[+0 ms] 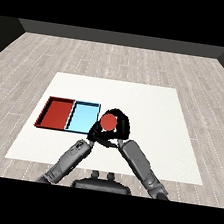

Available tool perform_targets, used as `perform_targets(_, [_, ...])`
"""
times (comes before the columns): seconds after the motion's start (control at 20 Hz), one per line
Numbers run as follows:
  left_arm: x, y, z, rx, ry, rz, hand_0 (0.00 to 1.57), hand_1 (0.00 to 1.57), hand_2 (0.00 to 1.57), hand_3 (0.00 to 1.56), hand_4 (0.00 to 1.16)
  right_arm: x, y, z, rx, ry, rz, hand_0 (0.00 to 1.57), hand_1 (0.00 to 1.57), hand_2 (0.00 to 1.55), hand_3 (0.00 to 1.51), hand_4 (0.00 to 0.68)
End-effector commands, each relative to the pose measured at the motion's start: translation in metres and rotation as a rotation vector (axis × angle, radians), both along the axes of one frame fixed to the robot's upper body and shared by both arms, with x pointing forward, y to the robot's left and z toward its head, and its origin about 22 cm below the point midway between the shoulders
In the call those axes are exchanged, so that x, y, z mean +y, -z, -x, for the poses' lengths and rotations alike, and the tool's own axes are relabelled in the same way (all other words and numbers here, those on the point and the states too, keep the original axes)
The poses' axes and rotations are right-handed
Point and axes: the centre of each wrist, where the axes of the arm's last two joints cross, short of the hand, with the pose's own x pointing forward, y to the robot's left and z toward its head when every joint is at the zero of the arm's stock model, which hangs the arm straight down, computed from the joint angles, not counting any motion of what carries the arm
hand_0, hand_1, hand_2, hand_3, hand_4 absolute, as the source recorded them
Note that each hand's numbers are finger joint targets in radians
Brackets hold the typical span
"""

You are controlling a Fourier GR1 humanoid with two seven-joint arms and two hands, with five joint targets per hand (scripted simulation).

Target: Pick the red can and put it in the red box

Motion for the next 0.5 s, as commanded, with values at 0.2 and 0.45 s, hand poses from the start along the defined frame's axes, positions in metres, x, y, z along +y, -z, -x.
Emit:
perform_targets(0.2, [-0.018,0.006,-0.007,0.054,-0.183,0.026,0.37,0.37,0.72,0.57,0.91,0.01,0.002,-0.001,0.006,0.012,0.003,1.54,1.54,1.47,1.4,0.651])
perform_targets(0.45, [0.002,-0.002,-0.017,0.067,-0.21,0.012,1.57,1.57,1.56,1.47,1.12,0.003,-0.004,0.014,-0.021,0.011,0.013,1.49,1.49,1.45,1.39,0.654])
